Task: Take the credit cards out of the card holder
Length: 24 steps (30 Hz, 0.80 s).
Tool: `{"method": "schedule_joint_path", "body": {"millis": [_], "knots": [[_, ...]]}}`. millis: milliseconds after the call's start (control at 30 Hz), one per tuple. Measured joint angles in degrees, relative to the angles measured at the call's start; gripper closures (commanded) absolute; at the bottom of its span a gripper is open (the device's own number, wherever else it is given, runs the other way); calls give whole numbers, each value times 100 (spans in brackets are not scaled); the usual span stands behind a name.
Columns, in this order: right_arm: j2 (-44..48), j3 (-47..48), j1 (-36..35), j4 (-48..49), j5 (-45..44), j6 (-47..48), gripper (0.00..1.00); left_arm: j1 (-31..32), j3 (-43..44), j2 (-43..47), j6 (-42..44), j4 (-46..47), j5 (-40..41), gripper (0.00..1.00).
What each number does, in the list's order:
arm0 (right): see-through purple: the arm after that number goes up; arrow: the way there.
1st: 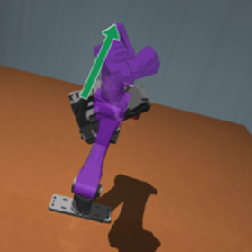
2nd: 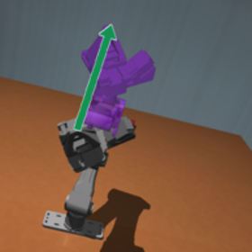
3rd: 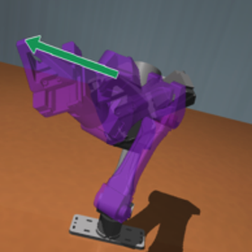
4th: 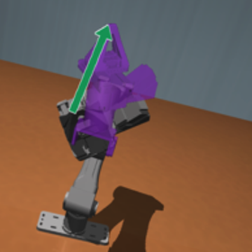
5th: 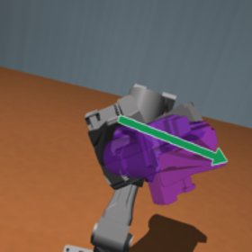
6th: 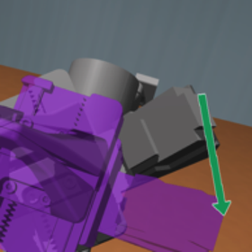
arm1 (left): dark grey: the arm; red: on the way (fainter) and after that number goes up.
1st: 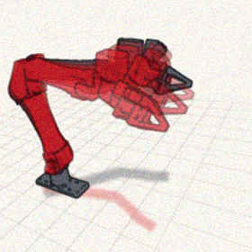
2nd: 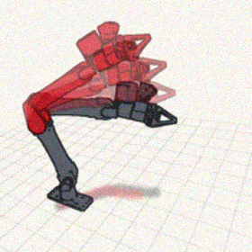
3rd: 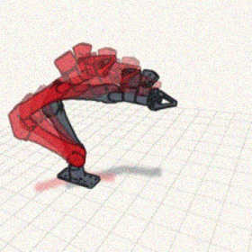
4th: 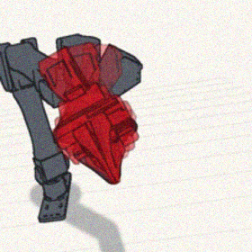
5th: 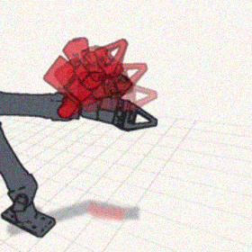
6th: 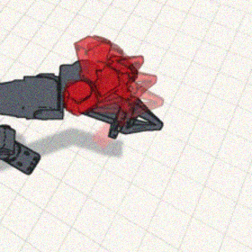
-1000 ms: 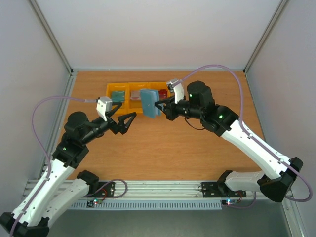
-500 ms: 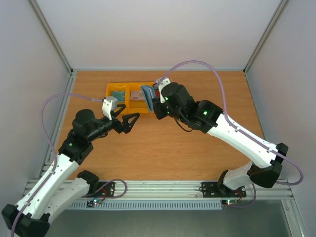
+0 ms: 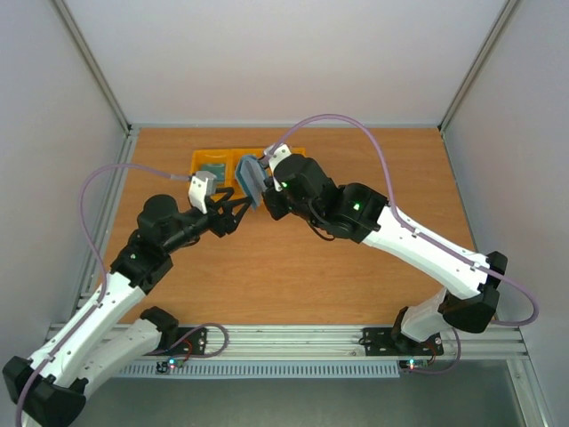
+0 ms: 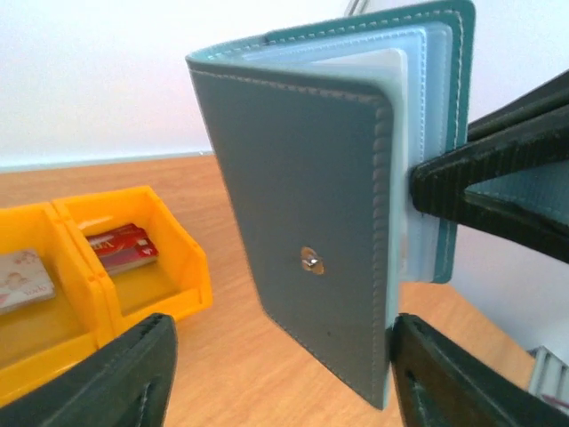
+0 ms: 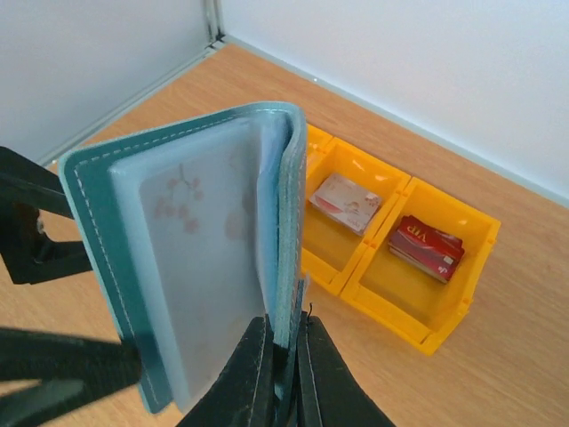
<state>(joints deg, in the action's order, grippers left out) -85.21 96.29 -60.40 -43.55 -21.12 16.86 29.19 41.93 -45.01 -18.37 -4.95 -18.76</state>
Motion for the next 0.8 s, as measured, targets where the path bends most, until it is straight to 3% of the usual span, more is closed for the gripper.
{"method": "schedule_joint_path", "body": {"millis": [67,233,400,600,800], "knots": [[63,-76,15,57,28,42,99,7,4,46,26,-33,142,49],[411,-321,105,94,304,146,99,-28,4,225,129,-118,400,53],[881,-625,356,267,1080,251,99,-125,7,289,192,-245,540,71],[1499,-1364,1049,763,2820,247,99,-219,7,435,321,-387,439,60],[1628,-1781,1482,1386,4308,155,99,-249,4,588,361,-105,-748,58]]}}
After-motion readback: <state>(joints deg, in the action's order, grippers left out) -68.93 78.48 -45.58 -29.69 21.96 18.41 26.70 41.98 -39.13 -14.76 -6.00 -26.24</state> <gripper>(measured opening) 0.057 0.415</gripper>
